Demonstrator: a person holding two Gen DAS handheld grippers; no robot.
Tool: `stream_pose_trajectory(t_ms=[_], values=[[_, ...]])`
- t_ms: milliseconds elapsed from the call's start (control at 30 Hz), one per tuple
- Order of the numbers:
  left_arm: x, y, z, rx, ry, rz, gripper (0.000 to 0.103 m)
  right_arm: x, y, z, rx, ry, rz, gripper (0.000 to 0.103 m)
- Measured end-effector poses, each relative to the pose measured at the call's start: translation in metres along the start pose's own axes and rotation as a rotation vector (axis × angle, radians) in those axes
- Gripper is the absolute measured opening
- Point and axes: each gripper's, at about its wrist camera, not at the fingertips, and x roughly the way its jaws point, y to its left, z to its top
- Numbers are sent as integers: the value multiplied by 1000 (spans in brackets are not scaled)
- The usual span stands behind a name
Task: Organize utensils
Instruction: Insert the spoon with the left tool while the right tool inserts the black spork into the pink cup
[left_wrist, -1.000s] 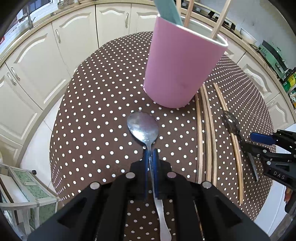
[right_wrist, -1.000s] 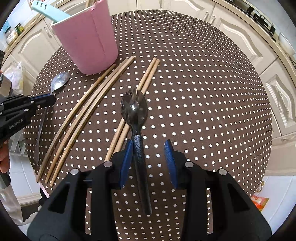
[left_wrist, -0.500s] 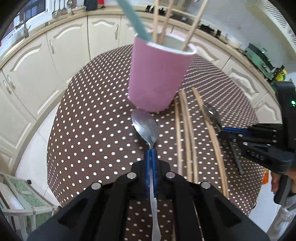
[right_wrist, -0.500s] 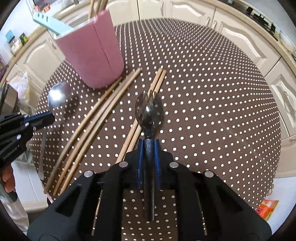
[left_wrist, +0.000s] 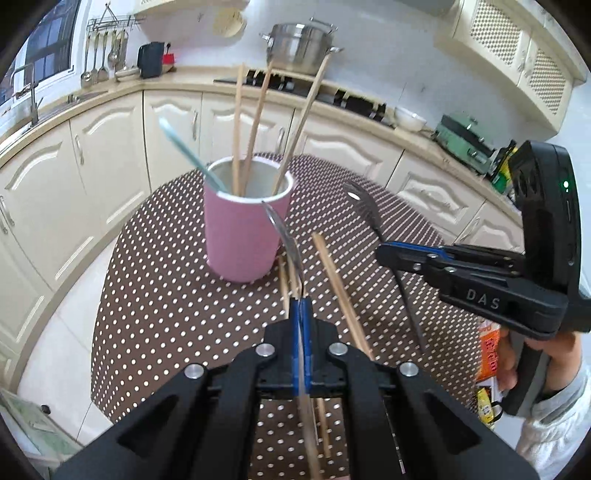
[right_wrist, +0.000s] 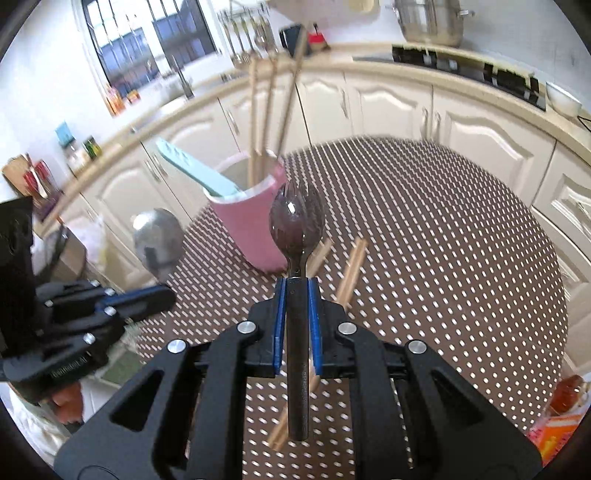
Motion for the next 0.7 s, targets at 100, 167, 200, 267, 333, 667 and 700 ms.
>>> stream_pose_trajectory(t_ms=[100,167,200,267,333,667,700], values=[[-13,-5,8,29,-60,-4,2,-14,18,9,3,-81,26,12],[-20,-9,14,42,-100,-1,2,-19,29,8,9,-135,46,12],[-23,-11,19,53,-121,4,2,-21,31,10,14,-167,55,12],[-29,-12,30,63,-167,7,2,-22,33,18,18,-220,68,12],[-37,-13,40,62,-209,3,2,-28,38,25,27,-276,82,12],[-45,-5,92,77,-450,94,2,-9,47,63,67,-465,126,12],[-44,-2,97,68,-470,96,2,-6,47,66,70,-480,130,12]])
